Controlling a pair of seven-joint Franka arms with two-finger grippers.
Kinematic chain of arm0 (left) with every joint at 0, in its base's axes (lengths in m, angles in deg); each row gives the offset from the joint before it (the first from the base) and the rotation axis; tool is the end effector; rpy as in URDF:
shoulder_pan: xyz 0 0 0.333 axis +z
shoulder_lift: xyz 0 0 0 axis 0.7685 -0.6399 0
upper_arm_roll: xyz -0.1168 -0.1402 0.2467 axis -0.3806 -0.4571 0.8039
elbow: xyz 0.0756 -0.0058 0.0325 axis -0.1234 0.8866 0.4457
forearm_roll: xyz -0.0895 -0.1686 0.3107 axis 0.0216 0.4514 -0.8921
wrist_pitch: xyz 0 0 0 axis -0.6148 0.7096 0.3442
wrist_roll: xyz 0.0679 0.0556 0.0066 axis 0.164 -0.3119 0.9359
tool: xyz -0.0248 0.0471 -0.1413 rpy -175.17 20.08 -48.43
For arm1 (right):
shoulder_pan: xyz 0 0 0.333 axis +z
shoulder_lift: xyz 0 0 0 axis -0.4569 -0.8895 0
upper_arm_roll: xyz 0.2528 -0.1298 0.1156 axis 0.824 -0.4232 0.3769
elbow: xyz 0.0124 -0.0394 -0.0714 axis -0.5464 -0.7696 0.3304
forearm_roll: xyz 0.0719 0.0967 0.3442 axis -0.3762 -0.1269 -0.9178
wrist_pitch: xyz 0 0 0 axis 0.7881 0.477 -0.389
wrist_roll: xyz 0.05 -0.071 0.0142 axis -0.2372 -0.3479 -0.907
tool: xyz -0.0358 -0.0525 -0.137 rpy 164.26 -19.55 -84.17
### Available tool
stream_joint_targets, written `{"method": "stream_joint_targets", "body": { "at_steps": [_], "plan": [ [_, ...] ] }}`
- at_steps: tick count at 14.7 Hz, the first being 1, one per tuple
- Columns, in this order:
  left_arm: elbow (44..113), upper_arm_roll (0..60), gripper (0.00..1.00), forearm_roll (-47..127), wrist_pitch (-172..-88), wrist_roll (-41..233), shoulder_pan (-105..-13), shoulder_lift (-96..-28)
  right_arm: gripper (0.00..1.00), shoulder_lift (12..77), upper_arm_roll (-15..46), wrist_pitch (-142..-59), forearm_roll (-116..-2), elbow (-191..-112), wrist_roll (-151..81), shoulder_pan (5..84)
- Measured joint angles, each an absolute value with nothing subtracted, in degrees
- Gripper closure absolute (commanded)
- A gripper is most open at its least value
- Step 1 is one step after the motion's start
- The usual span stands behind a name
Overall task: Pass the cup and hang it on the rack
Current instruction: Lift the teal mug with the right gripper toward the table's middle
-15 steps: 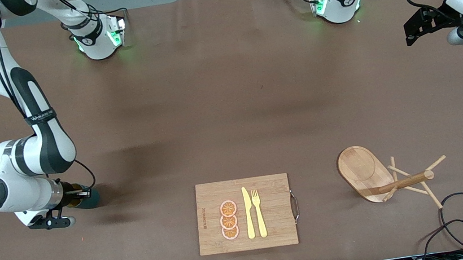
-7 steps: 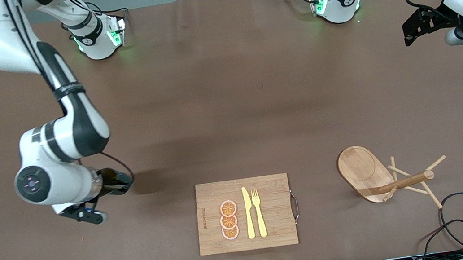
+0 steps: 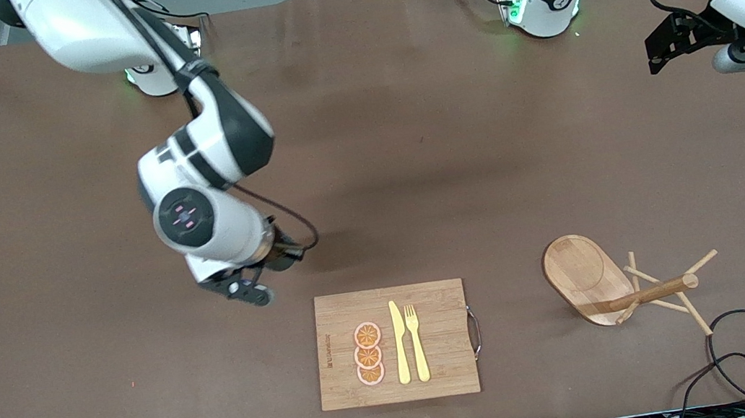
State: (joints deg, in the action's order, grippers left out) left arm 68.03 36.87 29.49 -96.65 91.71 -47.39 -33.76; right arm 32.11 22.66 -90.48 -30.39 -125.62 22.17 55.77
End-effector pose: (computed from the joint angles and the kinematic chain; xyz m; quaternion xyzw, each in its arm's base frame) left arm 0.4906 -0.0747 0.5903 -0.9978 0.0553 0.0294 0.0196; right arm 0.5887 0.3602 0.3464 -0.9737 0.2129 0.0702 0.0419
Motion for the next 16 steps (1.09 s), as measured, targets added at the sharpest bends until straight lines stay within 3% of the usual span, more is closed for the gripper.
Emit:
{"method": "stream_joint_targets", "body": {
  "at_steps": [8, 14, 16],
  "plan": [
    [68.01, 36.79, 0.00, 29.49, -96.65, 91.78, -47.59, -33.96, 0.99, 26.13, 22.51, -102.26, -32.20, -125.53, 27.78, 67.62],
    [68.00, 36.66, 0.00, 29.49, -96.65, 92.90, -47.85, -34.41, 0.96, 21.20, 22.21, -106.34, -32.20, -125.43, 27.78, 69.08],
    [68.00, 36.14, 0.00, 29.49, -96.65, 95.75, -48.31, -34.41, 0.89, 20.58, 22.17, -106.65, -32.20, -125.39, 27.78, 69.08]
  ]
}}
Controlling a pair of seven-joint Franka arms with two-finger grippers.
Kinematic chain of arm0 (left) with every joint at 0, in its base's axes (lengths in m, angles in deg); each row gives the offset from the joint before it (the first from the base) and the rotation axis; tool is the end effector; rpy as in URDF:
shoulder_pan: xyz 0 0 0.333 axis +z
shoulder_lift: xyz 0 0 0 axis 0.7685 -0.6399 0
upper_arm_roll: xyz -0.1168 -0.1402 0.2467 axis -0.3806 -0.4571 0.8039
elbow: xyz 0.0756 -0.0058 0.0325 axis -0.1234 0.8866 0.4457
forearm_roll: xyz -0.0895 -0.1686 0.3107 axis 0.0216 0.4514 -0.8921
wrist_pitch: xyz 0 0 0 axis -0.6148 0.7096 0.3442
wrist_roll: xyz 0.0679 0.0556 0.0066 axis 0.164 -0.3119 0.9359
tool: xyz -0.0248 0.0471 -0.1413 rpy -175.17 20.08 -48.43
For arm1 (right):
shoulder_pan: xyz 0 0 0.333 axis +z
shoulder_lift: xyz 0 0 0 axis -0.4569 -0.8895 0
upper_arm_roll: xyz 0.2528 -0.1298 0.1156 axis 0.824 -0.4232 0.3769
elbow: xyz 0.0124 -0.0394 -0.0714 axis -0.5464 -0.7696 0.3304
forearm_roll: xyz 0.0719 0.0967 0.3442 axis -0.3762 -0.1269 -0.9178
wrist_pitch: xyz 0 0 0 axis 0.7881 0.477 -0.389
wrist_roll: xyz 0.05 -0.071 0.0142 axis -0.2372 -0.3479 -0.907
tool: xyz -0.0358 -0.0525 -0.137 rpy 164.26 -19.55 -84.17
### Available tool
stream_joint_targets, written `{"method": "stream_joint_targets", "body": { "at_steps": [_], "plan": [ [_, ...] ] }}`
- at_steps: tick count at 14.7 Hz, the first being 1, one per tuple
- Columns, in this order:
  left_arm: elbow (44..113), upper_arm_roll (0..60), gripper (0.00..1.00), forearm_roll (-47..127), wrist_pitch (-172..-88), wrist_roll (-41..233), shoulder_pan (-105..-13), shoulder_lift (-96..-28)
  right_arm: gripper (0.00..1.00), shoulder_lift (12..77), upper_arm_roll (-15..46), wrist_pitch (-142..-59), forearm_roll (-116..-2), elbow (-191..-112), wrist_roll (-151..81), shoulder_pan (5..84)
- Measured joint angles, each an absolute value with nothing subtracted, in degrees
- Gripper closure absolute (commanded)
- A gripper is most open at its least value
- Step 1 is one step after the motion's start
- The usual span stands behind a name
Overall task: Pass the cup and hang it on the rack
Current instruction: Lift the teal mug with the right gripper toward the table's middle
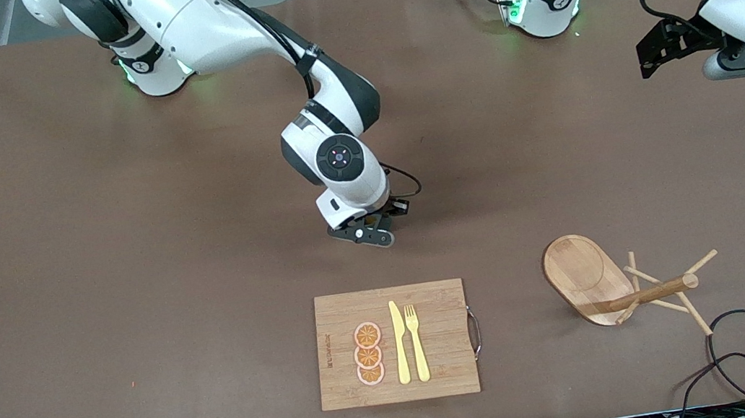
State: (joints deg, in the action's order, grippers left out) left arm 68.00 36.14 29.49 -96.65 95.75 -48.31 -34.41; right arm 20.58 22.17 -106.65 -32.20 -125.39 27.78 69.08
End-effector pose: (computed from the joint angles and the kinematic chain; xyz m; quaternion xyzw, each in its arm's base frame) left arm 0.4912 -0.0889 0.5850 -0.9986 0.0346 0.0338 0.0210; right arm 0.5210 0.5038 0.2298 -0.9808 0.1757 0.0535 0.0663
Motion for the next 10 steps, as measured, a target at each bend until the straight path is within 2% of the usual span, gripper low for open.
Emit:
{"method": "stream_joint_targets", "body": {
  "at_steps": [1, 3, 4, 5, 7, 8, 9, 10],
  "plan": [
    [68.00, 35.75, 0.00, 29.49, -96.65, 96.88, -48.51, -34.44, 0.84, 20.44, 22.17, -106.84, -32.20, -125.36, 27.78, 69.08],
    [67.99, 35.02, 0.00, 29.49, -96.67, 98.66, -48.78, -34.80, 0.61, 20.33, 22.16, -106.91, -32.20, -125.33, 28.10, 69.09],
    [67.92, 34.77, 0.00, 29.49, -96.78, 99.33, -48.83, -35.12, 0.56, 20.28, 22.15, -106.91, -32.20, -125.32, 28.35, 69.09],
    [67.68, 34.49, 0.00, 29.49, -96.92, 100.04, -48.83, -35.60, 0.40, 20.26, 22.15, -106.93, -32.20, -125.25, 28.58, 69.09],
    [66.71, 33.69, 0.00, 29.49, -97.11, 102.08, -48.82, -36.91, 0.20, 20.25, 22.11, -106.94, -32.20, -124.69, 29.21, 69.09],
    [66.11, 33.07, 0.00, 29.49, -97.16, 103.65, -48.84, -37.63, 0.13, 20.25, 22.03, -106.94, -32.20, -124.21, 29.59, 69.09],
    [65.52, 32.39, 0.00, 29.49, -97.20, 105.52, -48.84, -38.31, 0.00, 20.28, 21.88, -106.94, -32.20, -123.57, 29.99, 69.07],
    [64.89, 31.69, 0.00, 29.49, -97.23, 107.42, -48.85, -38.99, 0.00, 20.40, 21.67, -106.93, -32.20, -122.76, 30.28, 69.05]
  ]
}}
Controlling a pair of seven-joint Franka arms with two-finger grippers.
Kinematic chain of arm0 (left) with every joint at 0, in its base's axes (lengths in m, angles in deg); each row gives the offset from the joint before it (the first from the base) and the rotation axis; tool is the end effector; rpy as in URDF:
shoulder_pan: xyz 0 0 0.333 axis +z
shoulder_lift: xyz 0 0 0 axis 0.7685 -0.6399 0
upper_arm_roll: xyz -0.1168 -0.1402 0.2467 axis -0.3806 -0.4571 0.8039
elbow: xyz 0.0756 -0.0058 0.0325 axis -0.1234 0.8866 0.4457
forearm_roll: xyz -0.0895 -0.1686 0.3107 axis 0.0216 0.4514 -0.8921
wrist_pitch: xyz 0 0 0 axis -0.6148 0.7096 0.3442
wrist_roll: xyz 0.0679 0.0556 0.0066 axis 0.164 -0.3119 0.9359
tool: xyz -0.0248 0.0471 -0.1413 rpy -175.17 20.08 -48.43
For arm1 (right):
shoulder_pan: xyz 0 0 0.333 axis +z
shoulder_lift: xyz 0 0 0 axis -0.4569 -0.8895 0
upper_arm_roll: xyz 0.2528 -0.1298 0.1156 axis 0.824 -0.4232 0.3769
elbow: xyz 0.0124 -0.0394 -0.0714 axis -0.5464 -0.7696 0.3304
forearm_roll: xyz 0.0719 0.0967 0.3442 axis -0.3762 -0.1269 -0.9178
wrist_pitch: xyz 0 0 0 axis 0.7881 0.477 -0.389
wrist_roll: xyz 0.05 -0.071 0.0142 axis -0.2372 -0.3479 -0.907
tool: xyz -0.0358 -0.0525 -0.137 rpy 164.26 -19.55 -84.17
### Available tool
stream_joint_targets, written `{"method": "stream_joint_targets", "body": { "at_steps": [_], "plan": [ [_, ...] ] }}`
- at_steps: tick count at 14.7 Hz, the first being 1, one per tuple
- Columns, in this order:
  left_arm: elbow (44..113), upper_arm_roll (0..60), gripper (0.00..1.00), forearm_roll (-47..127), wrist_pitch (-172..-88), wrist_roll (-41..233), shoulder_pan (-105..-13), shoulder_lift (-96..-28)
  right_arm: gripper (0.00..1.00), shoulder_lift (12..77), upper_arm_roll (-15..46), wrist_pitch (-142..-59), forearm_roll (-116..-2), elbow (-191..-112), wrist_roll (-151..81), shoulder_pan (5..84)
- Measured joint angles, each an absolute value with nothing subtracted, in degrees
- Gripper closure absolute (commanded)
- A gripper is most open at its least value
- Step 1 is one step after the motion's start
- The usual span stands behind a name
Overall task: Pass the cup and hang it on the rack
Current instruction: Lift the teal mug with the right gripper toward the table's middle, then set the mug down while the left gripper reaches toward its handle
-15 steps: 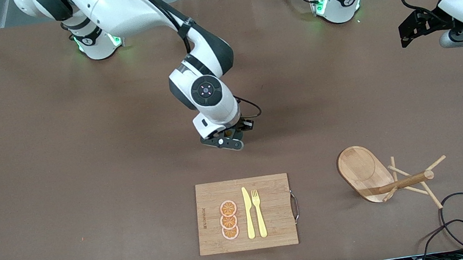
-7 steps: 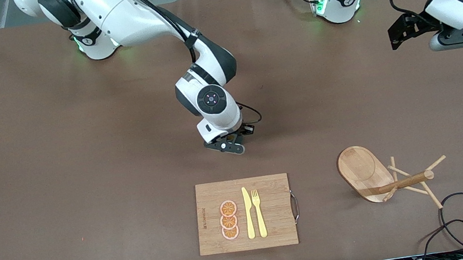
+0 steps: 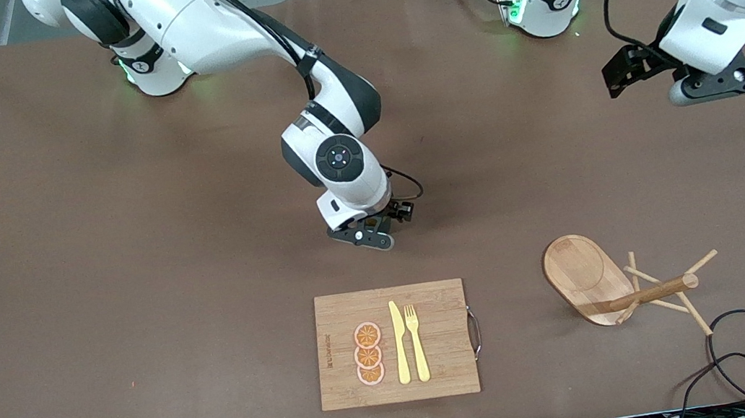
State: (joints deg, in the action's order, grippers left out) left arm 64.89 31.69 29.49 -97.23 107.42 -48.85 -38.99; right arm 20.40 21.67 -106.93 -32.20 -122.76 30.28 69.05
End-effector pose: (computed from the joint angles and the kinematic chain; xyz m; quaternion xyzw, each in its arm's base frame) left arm 0.5059 -0.1328 0.5694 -0.9988 -0.0231 0.0395 0.0177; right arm 0.5334 0.5074 0.2484 -0.9758 0.1988 0.0380 0.0824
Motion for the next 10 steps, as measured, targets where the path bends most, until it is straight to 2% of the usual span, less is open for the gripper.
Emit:
{"method": "stream_joint_targets", "body": {
  "at_steps": [5, 10],
  "plan": [
    [62.52, 27.54, 0.00, 29.48, -98.67, 115.83, -48.91, -42.06, 0.00, 25.57, 17.19, -101.67, -31.91, -120.23, 30.34, 66.72],
    [62.29, 24.11, 0.00, 27.52, -101.30, 127.49, -53.07, -44.26, 0.00, 33.64, 14.42, -92.89, -31.36, -120.20, 15.49, 55.87]
  ]
}}
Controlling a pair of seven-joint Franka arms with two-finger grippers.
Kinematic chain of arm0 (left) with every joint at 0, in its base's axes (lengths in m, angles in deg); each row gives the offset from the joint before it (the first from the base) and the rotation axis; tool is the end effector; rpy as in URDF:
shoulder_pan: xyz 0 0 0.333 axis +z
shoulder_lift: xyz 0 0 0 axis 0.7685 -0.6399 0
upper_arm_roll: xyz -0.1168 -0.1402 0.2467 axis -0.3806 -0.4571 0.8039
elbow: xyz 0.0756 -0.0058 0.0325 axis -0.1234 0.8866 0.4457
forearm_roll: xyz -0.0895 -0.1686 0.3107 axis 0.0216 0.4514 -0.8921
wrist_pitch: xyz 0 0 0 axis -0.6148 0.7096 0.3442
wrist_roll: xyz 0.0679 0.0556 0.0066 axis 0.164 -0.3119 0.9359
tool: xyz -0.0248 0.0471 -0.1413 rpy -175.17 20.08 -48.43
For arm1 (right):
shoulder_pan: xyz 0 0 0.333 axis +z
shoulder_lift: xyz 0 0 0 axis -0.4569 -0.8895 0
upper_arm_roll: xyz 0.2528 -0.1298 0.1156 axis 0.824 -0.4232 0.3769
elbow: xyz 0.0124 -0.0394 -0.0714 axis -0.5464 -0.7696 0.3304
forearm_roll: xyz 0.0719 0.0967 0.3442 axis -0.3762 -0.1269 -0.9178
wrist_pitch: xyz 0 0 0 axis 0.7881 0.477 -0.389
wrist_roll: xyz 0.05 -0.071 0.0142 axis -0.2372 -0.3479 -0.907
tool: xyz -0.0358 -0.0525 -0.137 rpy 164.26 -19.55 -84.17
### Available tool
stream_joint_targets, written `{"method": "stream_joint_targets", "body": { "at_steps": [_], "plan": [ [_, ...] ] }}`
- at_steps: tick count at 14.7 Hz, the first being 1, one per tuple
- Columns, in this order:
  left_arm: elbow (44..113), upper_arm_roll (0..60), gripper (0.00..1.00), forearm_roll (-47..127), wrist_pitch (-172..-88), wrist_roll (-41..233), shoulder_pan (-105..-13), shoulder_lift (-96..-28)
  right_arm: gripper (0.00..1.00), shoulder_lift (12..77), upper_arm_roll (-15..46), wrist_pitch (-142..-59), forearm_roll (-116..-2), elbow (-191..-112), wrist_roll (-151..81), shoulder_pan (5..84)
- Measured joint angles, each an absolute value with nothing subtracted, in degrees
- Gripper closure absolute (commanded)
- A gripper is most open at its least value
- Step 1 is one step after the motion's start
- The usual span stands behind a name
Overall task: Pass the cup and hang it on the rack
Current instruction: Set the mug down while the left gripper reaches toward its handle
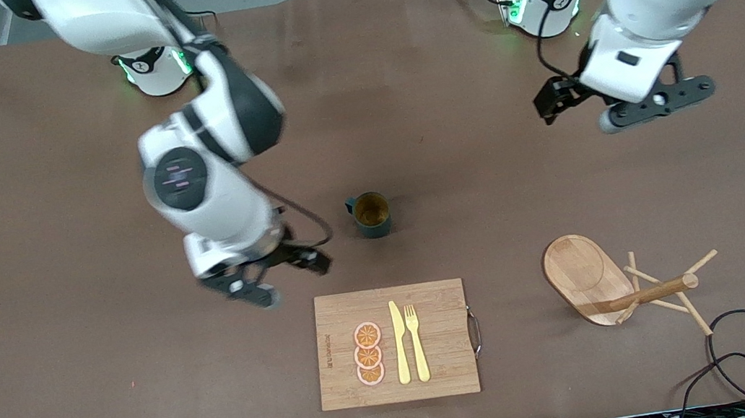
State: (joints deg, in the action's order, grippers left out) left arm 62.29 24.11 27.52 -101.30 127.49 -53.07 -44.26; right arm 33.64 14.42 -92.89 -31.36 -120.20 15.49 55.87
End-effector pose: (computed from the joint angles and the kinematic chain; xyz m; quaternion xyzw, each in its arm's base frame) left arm 0.5047 -0.2342 0.5497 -0.9951 -0.0958 0.0209 0.0148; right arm 0.6423 0.3029 0.4128 -0.9747 0.2108 -0.0220 0.0710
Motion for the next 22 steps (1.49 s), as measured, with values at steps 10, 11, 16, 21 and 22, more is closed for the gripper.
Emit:
{"method": "stream_joint_targets", "body": {
  "at_steps": [10, 11, 16, 21, 22],
  "plan": [
    [60.84, 23.79, 0.00, 14.15, -109.59, 162.68, -76.70, -56.39, 0.00, 41.73, 14.26, -86.98, -26.02, -122.16, -11.21, 36.32],
    [59.84, 23.89, 0.00, 12.54, -109.93, 165.85, -78.92, -58.51, 0.00, 42.91, 14.27, -86.84, -26.01, -123.28, -13.85, 34.89],
    [54.96, 24.23, 0.00, 1.47, -116.66, 183.86, -88.04, -70.06, 0.00, 50.24, 14.29, -86.61, -25.89, -131.01, -25.31, 30.06],
    [53.04, 33.22, 0.01, -5.54, -122.46, 200.81, -99.47, -77.80, 0.00, 58.21, 14.50, -84.22, -25.69, -136.97, -28.36, 29.19],
    [52.52, 37.37, 0.01, -5.59, -122.78, 203.43, -103.72, -79.32, 0.00, 59.74, 14.62, -84.20, -25.58, -137.93, -28.37, 29.19]
  ]
}}
